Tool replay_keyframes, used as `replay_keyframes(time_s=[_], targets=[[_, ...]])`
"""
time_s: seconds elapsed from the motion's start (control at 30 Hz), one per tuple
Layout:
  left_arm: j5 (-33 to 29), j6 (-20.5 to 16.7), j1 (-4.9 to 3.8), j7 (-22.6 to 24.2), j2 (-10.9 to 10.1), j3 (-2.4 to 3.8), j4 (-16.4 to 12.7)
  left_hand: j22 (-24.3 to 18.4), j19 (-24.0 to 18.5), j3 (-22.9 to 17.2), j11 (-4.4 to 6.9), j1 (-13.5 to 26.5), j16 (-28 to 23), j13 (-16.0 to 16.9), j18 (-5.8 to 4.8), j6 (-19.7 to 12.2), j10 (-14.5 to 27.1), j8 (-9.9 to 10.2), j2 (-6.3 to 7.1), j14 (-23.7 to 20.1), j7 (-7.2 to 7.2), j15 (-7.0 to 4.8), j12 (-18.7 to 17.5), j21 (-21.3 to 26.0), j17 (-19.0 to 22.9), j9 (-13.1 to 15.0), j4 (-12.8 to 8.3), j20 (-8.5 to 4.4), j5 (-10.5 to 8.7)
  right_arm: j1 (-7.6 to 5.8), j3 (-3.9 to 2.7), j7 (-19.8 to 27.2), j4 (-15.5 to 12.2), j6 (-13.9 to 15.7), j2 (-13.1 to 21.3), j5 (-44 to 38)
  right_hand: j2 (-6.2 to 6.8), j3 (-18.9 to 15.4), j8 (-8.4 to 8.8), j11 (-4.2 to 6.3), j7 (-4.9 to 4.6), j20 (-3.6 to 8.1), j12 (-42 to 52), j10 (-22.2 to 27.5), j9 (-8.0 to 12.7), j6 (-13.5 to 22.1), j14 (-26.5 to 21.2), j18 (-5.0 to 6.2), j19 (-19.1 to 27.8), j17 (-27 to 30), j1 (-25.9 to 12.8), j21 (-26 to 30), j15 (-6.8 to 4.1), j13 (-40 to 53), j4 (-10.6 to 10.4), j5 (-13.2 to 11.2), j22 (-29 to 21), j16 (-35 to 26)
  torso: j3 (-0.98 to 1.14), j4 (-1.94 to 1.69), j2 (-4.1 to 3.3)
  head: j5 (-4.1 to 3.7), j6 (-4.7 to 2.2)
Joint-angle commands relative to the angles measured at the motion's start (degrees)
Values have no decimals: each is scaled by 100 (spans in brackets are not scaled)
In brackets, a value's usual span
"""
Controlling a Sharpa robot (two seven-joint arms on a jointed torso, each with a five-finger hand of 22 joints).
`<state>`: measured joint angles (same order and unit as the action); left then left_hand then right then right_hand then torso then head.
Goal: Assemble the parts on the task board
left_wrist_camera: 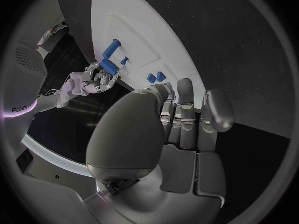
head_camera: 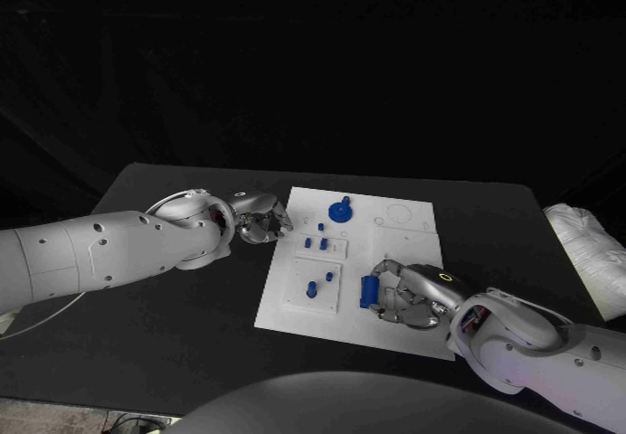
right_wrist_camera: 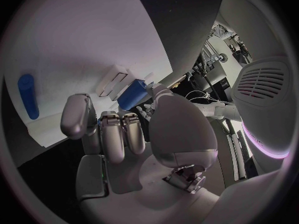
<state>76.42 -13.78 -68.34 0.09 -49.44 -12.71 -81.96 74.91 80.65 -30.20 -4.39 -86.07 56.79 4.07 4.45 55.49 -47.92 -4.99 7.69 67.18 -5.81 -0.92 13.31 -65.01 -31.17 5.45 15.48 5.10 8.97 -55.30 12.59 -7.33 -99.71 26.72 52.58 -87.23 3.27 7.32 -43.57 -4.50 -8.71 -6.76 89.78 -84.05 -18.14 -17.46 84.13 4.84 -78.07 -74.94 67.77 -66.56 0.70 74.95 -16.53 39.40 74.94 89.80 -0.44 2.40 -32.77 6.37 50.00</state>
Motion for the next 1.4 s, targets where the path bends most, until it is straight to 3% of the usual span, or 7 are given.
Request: replay_keyframes(time_s=[0.03, 0.33, 0.53, 0.77, 0.83, 1.07, 1.4], targets=[[-23, 99, 1, -17, 6, 3, -15, 871, -14, -45, 15, -38, -36, -7, 41, -30, -40, -1, -19, -49, 12, -4, -8, 19, 8, -1, -1, 13, 16, 6, 1, -56, -7, -201, -8, -28, 5, 27, 56, -11, -99, -21, 22, -595, 17, -22, 587, 39, 41, -1506, -79, 22, 23, 1505, 5, -7, 813, 20, 2, -5, 2, -6, 0], [-23, 114, 1, -22, 16, 2, -6, 871, -14, -45, 15, -38, -36, -7, 41, -30, -40, -1, -19, -49, 12, -4, -8, 19, 8, -1, -1, 13, 16, 6, 1, -102, 7, -231, -11, -45, 28, 75, 718, -90, -204, -81, 22, -595, 451, 229, 587, 43, 62, -1506, -148, 41, 91, 1505, 23, -153, 807, 20, 3, 0, 2, 2, 0], [-23, 122, 5, -25, 21, 2, -1, 871, -15, -47, 14, -34, -37, -8, 41, -35, -43, 1, -21, -52, 14, -3, -11, 19, 10, -1, 2, 13, 16, 6, 2, -101, 8, -192, -11, -63, 69, 82, 1648, -113, -249, -111, 22, -595, 940, 574, 587, 57, 100, -1506, -158, 93, 116, 1505, 29, -352, 791, 20, 2, 0, 1, 0, 0], [-23, 117, 10, -20, 23, 2, 2, 871, -15, -48, 13, -34, -37, -8, 41, -35, -43, 2, -21, -53, 14, -2, -11, 19, 10, -2, 2, 13, 16, 7, 2, -26, -1, -33, 6, -84, 130, 17, 1900, -106, -251, -112, 22, -595, 1126, 622, 587, 61, 108, -1506, -156, 106, 112, 1505, 36, -792, 787, 20, 2, -3, 0, 6, 0], [-23, 114, 11, -18, 23, 2, 1, 871, -15, -48, 13, -34, -37, -8, 41, -35, -43, 2, -21, -53, 14, -2, -11, 19, 10, -2, 2, 13, 16, 7, 2, 2, -6, 25, 17, -86, 154, -59, 1909, -103, -256, -110, 22, -595, 1171, 570, 587, 61, 110, -1506, -148, 108, 116, 1505, 38, -1396, 786, 20, 1, -4, 0, 6, 0], [-23, 90, 13, -12, 16, 2, -4, 871, -15, -48, 13, -34, -37, -8, 41, -35, -43, 2, -21, -53, 14, -2, -11, 19, 10, -2, 2, 13, 16, 3, -1, 228, -71, 463, 157, 27, 277, -355, 1405, -64, -192, -94, 22, -595, 1143, 9, 587, 52, 68, -1506, -234, 56, 70, 1505, -23, -2633, 801, 20, -2, -6, 2, 5, 0], [-33, 65, 13, -45, 43, 2, -1, 872, -14, -52, 16, -33, -38, -9, 40, -35, -45, 1, -25, -54, 13, -2, -13, 14, 12, -1, 2, 14, 17, -812, -14, -36, -230, 146, 654, 511, -193, -245, 211, 279, 319, 135, 22, -595, 550, -2622, 587, -49, -239, -1506, -318, -483, -197, 1505, 34, -1479, 953, 20, -16, -15, 11, -42, 0]])
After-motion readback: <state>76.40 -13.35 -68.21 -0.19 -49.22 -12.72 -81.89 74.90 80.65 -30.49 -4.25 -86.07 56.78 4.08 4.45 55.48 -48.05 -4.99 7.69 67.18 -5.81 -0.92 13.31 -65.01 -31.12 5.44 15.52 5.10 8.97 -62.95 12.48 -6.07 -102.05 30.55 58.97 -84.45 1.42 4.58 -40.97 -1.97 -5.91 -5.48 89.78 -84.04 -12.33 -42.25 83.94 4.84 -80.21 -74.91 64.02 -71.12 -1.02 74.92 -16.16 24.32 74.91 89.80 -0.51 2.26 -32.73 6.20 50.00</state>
